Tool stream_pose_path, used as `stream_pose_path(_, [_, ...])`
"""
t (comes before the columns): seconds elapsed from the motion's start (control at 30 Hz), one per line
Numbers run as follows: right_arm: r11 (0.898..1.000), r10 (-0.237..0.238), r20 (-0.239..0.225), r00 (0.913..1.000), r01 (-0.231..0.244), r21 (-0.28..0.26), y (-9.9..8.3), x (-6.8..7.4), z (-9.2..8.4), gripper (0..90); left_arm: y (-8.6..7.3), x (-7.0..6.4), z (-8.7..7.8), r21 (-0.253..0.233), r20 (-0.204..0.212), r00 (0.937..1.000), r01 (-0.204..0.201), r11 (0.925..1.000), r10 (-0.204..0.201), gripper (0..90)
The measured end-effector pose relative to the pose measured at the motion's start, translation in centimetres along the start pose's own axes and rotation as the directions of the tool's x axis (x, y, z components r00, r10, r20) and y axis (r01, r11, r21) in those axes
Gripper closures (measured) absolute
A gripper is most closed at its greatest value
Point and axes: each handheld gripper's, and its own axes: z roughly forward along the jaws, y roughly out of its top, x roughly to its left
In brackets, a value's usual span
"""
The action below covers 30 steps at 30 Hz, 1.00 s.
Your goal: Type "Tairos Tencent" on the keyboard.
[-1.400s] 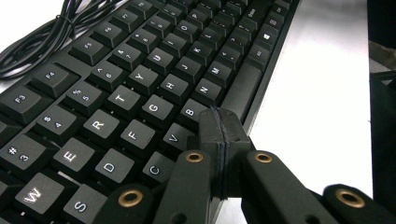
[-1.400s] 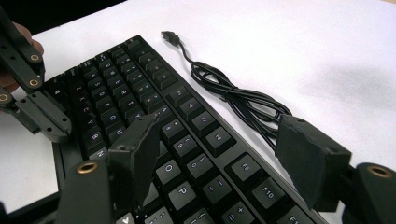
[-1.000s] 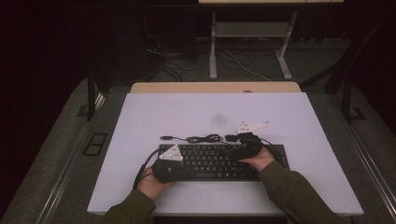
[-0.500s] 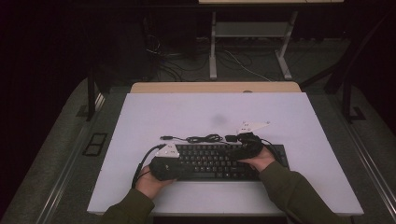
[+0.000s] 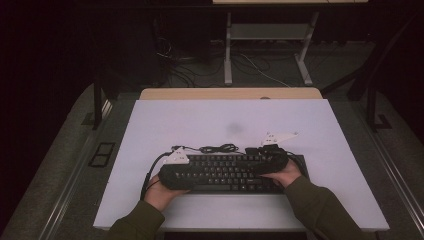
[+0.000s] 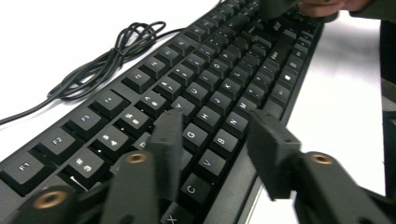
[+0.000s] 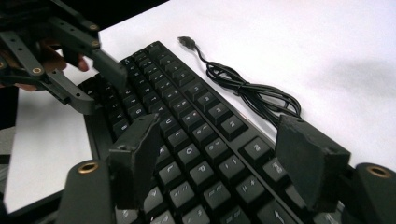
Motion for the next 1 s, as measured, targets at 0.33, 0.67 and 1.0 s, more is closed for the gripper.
stream_pose_path(0.33, [1.0,0.002,-0.02,0.9998,-0.002,0.013,-0.7,0.1,-2.2,39.2,0.2,0.2,0.2,-0.016,-0.028,0.9996,0.004,0.9999,-0.004,35.7])
stream_pose_path(0.67, [0.997,-0.039,-0.004,0.9992,0.039,0.065,-2.0,0.6,-3.0,72.8,0.3,0.6,0.3,-0.029,-0.047,0.9989,0.0,0.9996,-0.002,28.4])
stream_pose_path(1.0, [0.984,-0.09,-0.036,0.9953,0.094,0.151,-2.7,1.4,-2.4,89.2,0.1,0.7,0.3,-0.043,-0.058,0.9983,0.001,0.9991,-0.003,26.3])
